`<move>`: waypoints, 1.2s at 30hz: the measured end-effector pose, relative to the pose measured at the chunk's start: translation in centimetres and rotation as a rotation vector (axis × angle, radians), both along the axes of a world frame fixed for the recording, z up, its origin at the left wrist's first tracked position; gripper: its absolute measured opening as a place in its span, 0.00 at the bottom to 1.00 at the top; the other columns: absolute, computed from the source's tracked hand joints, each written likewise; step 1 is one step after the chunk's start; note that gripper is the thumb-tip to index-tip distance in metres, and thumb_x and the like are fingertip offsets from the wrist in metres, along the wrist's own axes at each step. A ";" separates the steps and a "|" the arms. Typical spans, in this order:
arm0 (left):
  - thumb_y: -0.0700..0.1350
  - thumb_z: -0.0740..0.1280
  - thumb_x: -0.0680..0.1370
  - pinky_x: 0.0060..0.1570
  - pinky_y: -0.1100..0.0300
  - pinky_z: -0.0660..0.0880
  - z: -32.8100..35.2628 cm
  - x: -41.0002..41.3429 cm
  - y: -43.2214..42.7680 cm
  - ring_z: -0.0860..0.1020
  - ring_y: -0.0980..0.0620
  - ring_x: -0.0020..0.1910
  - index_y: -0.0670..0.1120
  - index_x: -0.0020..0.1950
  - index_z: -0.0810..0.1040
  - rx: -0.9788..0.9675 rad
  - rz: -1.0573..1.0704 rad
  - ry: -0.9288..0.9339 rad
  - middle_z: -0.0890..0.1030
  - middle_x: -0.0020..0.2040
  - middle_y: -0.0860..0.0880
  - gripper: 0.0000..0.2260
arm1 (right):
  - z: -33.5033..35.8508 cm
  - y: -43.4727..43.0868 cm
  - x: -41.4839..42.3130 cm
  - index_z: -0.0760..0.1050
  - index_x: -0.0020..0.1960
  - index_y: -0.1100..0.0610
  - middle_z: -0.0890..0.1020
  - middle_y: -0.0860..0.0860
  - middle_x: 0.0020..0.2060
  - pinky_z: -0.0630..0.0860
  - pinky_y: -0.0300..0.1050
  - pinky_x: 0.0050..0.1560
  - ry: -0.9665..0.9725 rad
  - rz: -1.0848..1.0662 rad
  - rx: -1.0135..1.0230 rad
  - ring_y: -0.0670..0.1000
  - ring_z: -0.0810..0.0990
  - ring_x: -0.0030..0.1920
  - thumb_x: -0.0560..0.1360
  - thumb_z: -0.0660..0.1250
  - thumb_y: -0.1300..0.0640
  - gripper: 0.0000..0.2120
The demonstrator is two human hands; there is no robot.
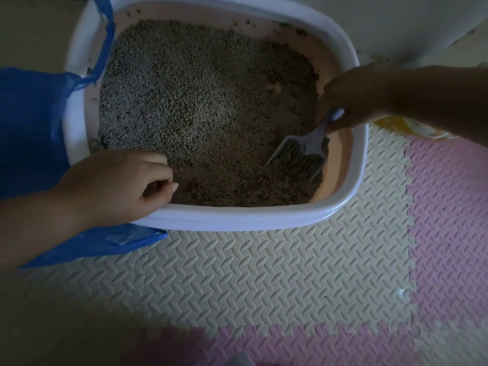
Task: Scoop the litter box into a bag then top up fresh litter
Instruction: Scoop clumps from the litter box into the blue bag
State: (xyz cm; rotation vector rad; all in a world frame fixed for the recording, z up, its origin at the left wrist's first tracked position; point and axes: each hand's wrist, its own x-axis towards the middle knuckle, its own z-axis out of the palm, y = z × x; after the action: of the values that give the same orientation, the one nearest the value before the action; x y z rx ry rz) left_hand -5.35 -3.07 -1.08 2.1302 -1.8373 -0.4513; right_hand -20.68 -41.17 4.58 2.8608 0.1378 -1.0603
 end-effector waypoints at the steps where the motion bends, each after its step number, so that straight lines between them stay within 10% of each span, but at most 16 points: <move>1: 0.57 0.54 0.76 0.24 0.59 0.68 0.0 0.0 0.0 0.70 0.57 0.28 0.53 0.34 0.74 -0.003 0.003 0.000 0.69 0.31 0.56 0.16 | -0.4 0.3 -0.1 0.78 0.58 0.43 0.80 0.46 0.48 0.66 0.38 0.49 0.028 -0.001 0.007 0.50 0.77 0.54 0.71 0.69 0.45 0.16; 20: 0.49 0.57 0.77 0.29 0.62 0.61 0.4 -0.5 0.6 0.71 0.49 0.30 0.44 0.33 0.76 -0.205 0.019 -0.042 0.73 0.32 0.50 0.17 | -4.7 5.5 -1.8 0.79 0.59 0.47 0.77 0.35 0.42 0.71 0.44 0.50 0.077 -0.432 0.368 0.42 0.77 0.45 0.75 0.67 0.49 0.13; 36: 0.47 0.60 0.77 0.42 0.55 0.70 -0.1 1.2 2.6 0.74 0.47 0.42 0.41 0.42 0.78 -0.341 0.125 0.030 0.76 0.42 0.45 0.12 | -7.9 19.9 3.0 0.78 0.57 0.49 0.80 0.49 0.42 0.69 0.43 0.40 -0.149 -0.733 0.501 0.50 0.77 0.41 0.78 0.63 0.47 0.11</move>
State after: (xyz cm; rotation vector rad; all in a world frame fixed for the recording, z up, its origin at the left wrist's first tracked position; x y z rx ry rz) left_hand -4.11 -0.51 -1.17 1.9766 -1.6173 -0.1280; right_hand -17.65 -21.24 -3.34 3.5369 -0.8316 -0.9865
